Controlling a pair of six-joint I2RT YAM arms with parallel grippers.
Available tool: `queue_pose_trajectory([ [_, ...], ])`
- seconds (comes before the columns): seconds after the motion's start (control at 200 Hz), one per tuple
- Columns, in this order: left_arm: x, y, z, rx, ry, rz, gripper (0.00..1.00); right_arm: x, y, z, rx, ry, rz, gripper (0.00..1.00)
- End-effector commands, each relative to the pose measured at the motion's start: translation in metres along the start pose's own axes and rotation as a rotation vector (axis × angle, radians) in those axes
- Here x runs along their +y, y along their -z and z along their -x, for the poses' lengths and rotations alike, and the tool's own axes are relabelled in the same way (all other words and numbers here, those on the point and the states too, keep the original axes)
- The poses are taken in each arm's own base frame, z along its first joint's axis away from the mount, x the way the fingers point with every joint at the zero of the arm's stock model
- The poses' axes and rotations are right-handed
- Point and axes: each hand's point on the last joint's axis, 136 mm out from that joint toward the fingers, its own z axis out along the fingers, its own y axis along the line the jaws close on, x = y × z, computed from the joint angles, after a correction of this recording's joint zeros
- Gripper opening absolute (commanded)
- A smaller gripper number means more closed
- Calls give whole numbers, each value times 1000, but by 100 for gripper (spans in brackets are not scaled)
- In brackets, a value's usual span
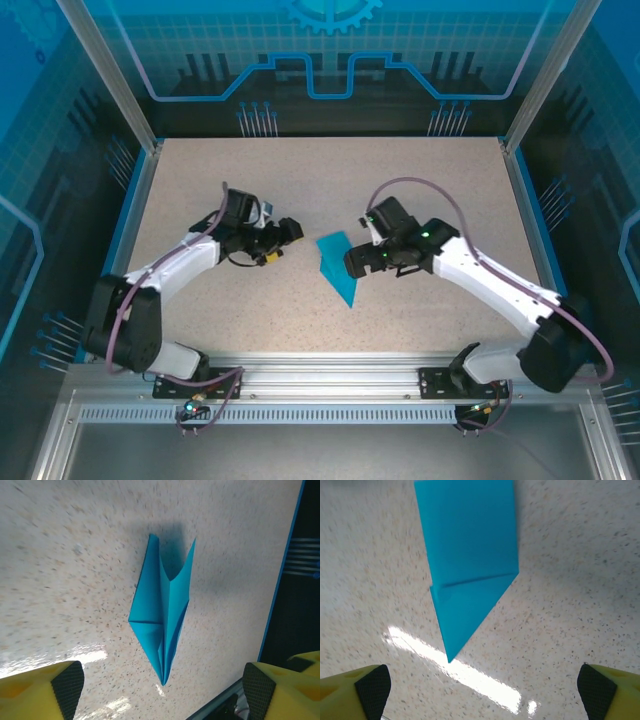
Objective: Fold a paper plane with a square sheet of paper (fold left side to right side)
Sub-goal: Turn over the paper at the center of the table, then fold the wing for the fifth time at the center of the table.
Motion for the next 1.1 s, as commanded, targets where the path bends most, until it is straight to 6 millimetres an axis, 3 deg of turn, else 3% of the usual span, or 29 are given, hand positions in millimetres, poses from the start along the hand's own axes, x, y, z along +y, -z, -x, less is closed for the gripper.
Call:
queue_pose_trajectory([
  [0.0,-21,-25,1,50,-37,-61,86,-1,9,22,-136,-116,111,100],
  [0.22,-23,-79,1,124,-68,-44,79,-20,9,19,-181,-265,233,100],
  [0.235,-23,-83,1,130,-70,-43,79,-22,3,12,-163,-276,237,100],
  [0.345,-28,-102,2,154,-97,-54,68,-23,-3,7,-161,-312,323,100],
  [0.445,-29,-113,1,172,-132,-50,53,-25,-11,5,-170,-322,359,100],
  [0.575,-24,-114,1,172,-186,-29,29,-25,-20,6,-196,-296,380,100],
  [0.7,-22,-107,-3,168,-260,-33,16,-22,-28,10,-194,-238,403,100],
  [0.785,-25,-100,-8,166,-310,-60,12,-19,-37,12,-154,-213,449,99],
  [1.095,-44,-79,-33,192,-428,-224,7,-11,-79,22,-90,-171,615,82],
])
